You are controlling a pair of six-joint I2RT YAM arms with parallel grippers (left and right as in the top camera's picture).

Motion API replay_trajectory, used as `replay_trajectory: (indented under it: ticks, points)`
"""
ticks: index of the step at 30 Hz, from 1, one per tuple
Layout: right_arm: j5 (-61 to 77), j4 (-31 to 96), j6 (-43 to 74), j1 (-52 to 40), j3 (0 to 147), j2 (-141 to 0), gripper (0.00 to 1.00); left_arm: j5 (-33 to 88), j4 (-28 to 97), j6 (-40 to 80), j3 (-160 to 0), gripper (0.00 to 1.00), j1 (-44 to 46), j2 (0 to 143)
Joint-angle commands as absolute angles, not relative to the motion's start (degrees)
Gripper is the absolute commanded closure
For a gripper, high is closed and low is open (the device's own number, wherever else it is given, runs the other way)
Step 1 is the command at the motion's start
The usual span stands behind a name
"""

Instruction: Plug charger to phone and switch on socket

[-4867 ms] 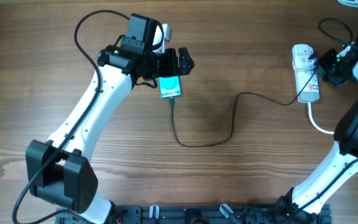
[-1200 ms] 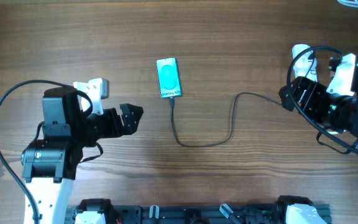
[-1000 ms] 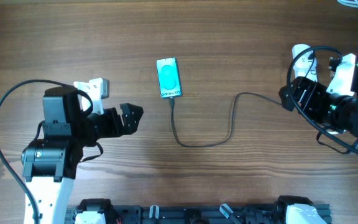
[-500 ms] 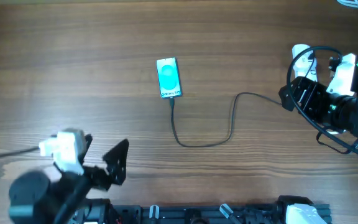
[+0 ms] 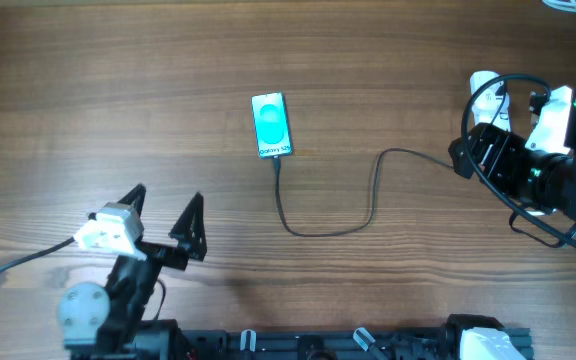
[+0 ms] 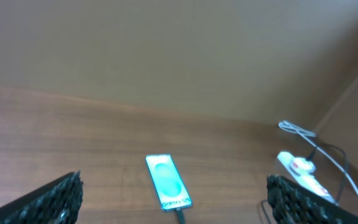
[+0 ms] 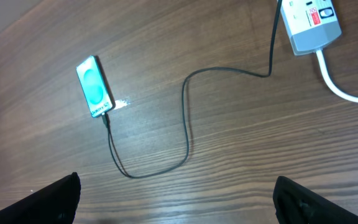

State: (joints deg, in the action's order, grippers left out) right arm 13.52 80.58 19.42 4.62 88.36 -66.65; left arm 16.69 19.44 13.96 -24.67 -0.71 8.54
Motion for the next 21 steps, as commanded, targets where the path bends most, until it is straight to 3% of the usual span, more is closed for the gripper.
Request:
replay_trajectory:
  ticks: [1,6,21]
  points:
    - [14.00,80.40,19.90,4.34,88.12,-66.65,0.01,16.01,9.98,20.23,-13.63,0.00,0.54,3.88]
    - [14.00,80.40,19.92,4.34,88.12,-66.67,0.00,15.99,2.35,20.23,-5.06,0.00,2.26,0.23]
    - [14.00,80.40,19.92,4.34,88.12,-66.67,0.00,14.44,3.16,19.94,-0.32,0.00,2.42,0.16]
